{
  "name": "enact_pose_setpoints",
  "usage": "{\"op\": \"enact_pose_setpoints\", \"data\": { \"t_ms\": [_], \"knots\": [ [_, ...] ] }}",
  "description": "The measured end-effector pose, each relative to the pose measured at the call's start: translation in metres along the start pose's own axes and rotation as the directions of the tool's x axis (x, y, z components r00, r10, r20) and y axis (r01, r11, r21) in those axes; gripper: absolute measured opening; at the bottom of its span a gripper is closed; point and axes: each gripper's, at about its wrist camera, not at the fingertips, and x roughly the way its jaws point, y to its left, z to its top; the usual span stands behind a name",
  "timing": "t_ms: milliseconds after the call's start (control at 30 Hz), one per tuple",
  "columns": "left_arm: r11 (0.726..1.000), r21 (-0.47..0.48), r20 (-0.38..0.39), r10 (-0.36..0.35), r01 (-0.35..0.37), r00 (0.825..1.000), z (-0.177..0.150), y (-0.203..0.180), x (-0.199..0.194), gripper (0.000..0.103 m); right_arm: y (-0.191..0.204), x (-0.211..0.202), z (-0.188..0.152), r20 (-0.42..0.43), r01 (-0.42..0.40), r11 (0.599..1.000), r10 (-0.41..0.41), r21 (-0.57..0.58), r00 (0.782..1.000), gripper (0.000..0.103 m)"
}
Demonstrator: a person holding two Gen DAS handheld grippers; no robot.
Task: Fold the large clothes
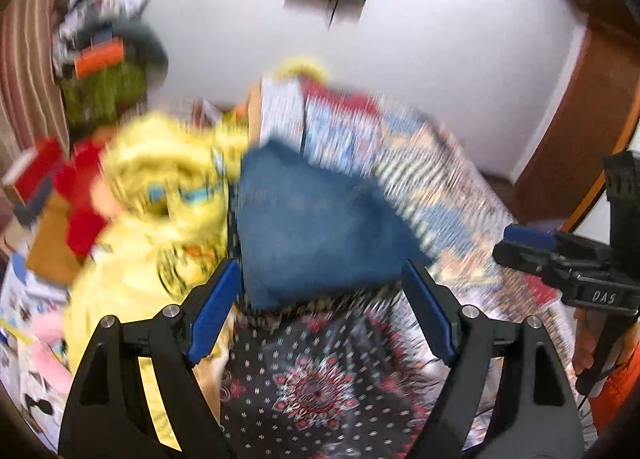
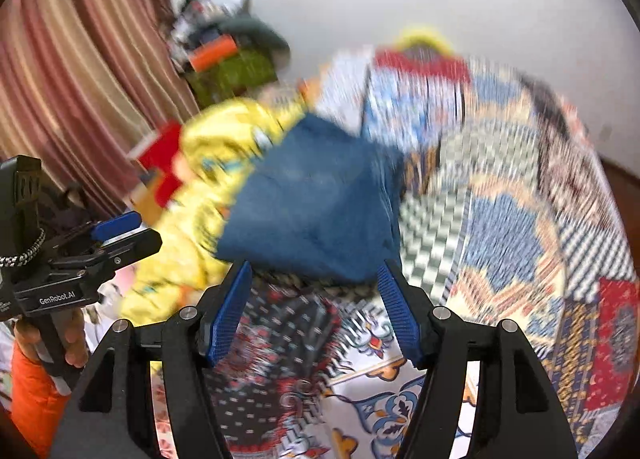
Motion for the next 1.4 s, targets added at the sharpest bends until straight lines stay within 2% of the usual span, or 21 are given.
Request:
{"op": "enact_pose_setpoints", "data": {
  "t_ms": [67, 133, 200, 267, 300, 367, 500, 567, 633, 667, 700, 833, 967, 1067, 1400],
  "knots": [
    [0.999, 0.016, 0.093, -0.04, 0.038, 0.995, 0.007, -0.012, -0.043, 0.082, 0.015, -0.034, 0.003, 0.075, -0.002, 0.999, 0.004, -0.033, 0.997, 0.062],
    [0.998, 0.047, 0.166, -0.052, 0.045, 0.985, 0.009, -0.026, -0.075, 0.082, 0.029, -0.073, 0.002, 0.178, 0.003, 0.998, 0.008, -0.062, 0.984, 0.066],
    [0.996, 0.079, 0.246, -0.049, 0.031, 0.968, 0.007, -0.04, -0.108, 0.082, 0.044, -0.116, -0.004, 0.305, 0.02, 0.996, 0.007, -0.085, 0.952, 0.07],
    [0.994, 0.105, 0.335, -0.044, 0.009, 0.941, 0.0, -0.056, -0.142, 0.082, 0.059, -0.14, -0.009, 0.387, 0.041, 0.995, 0.0, -0.096, 0.922, 0.072],
    [0.994, 0.11, 0.363, -0.037, -0.003, 0.931, -0.003, -0.06, -0.152, 0.082, 0.067, -0.159, -0.014, 0.435, 0.052, 0.994, -0.005, -0.094, 0.9, 0.072],
    [0.992, 0.12, 0.439, -0.019, -0.038, 0.898, -0.012, -0.075, -0.178, 0.082, 0.078, -0.178, -0.022, 0.492, 0.054, 0.994, -0.001, -0.092, 0.87, 0.072],
    [0.989, 0.122, 0.531, 0.004, -0.082, 0.848, -0.03, -0.094, -0.207, 0.082, 0.1, -0.208, -0.043, 0.583, 0.067, 0.993, 0.0, -0.095, 0.812, 0.075],
    [0.983, 0.124, 0.572, 0.038, -0.132, 0.819, -0.04, -0.105, -0.216, 0.082, 0.108, -0.212, -0.05, 0.605, 0.102, 0.99, -0.023, -0.097, 0.796, 0.076],
    [0.98, 0.12, 0.585, 0.058, -0.157, 0.809, -0.046, -0.112, -0.221, 0.084, 0.112, -0.212, -0.056, 0.62, 0.127, 0.987, -0.04, -0.096, 0.784, 0.079],
    [0.98, 0.117, 0.586, 0.064, -0.163, 0.808, -0.048, -0.114, -0.222, 0.09, 0.113, -0.213, -0.058, 0.622, 0.135, 0.987, -0.05, -0.091, 0.782, 0.086],
    [0.98, 0.116, 0.586, 0.065, -0.163, 0.807, -0.051, -0.116, -0.223, 0.095, 0.114, -0.213, -0.061, 0.626, 0.142, 0.986, -0.058, -0.084, 0.778, 0.089],
    [0.979, 0.107, 0.593, 0.077, -0.173, 0.802, -0.056, -0.12, -0.224, 0.102, 0.109, -0.211, -0.06, 0.634, 0.181, 0.982, -0.102, -0.061, 0.767, 0.103],
    [0.982, 0.105, 0.581, 0.066, -0.155, 0.811, -0.057, -0.118, -0.225, 0.102, 0.105, -0.213, -0.059, 0.641, 0.202, 0.979, -0.131, -0.038, 0.756, 0.103],
    [0.983, 0.102, 0.575, 0.067, -0.152, 0.815, -0.058, -0.119, -0.223, 0.102, 0.102, -0.211, -0.058, 0.63, 0.19, 0.981, -0.127, -0.033, 0.766, 0.103],
    [0.984, 0.094, 0.56, 0.073, -0.152, 0.825, -0.061, -0.116, -0.217, 0.102, 0.098, -0.207, -0.065, 0.616, 0.197, 0.98, -0.137, -0.032, 0.776, 0.103]
  ]
}}
